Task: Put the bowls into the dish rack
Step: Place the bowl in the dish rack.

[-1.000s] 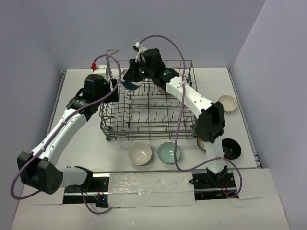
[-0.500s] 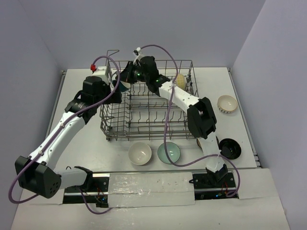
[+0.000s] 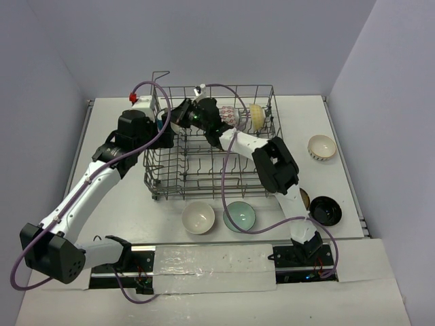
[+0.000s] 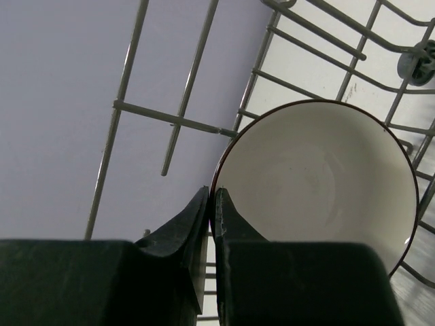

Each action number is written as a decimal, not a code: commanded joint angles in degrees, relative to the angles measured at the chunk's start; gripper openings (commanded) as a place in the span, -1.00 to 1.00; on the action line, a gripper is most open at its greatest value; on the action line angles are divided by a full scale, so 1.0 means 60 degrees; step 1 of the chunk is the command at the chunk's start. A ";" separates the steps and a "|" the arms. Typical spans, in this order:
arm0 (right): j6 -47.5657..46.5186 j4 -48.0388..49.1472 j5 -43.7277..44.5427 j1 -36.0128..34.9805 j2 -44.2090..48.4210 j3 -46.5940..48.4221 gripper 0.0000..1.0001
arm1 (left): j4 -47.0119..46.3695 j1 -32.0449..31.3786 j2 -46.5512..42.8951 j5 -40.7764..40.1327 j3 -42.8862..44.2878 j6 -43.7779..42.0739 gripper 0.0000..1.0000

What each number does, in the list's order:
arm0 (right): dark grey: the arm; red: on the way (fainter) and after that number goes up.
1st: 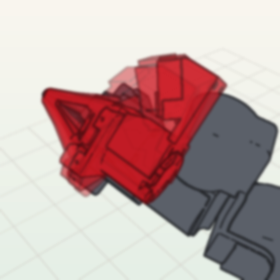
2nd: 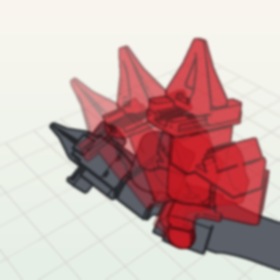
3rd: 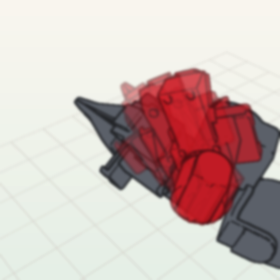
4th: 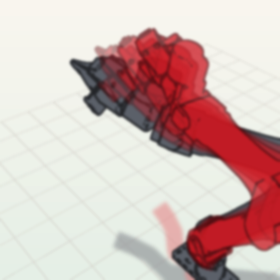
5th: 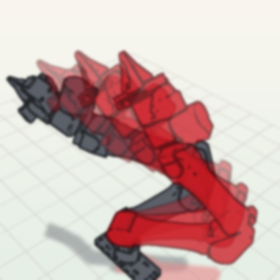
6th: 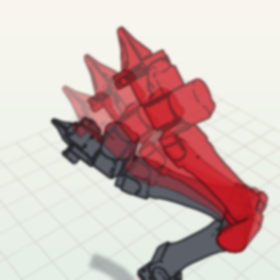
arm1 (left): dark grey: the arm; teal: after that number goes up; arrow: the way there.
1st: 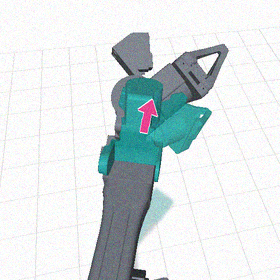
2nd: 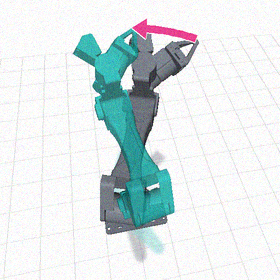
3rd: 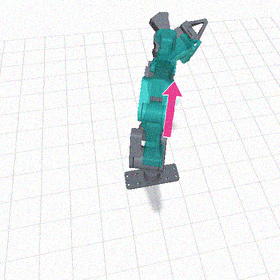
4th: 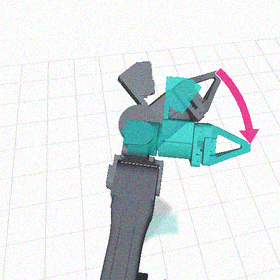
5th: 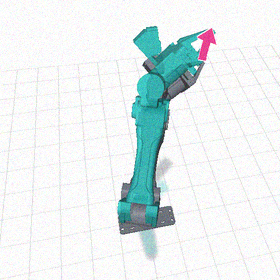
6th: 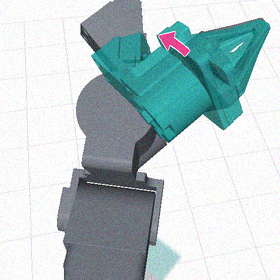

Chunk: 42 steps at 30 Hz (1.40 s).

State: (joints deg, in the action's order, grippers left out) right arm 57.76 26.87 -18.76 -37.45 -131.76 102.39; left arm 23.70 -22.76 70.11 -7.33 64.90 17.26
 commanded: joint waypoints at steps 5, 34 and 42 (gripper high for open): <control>0.0921 0.2640 0.0783 -0.0233 0.0003 -0.0189 -1.00 | -0.0567 -0.0264 -0.0156 0.0519 0.0008 0.0112 0.98; 0.1436 0.2454 0.0578 0.0587 0.0924 -0.2417 -0.60 | 0.0180 -0.0264 0.0400 -0.1253 0.0257 0.0244 0.99; 0.0658 0.0973 -0.0475 0.1173 0.1233 -0.2080 -0.32 | 0.0224 -0.0278 0.0415 -0.1356 0.0257 0.0215 0.99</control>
State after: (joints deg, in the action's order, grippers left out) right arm 64.99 37.63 -19.55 -32.97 -128.42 88.53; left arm 25.15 -24.10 72.42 -14.37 64.97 18.31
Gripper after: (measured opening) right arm 0.317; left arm 0.993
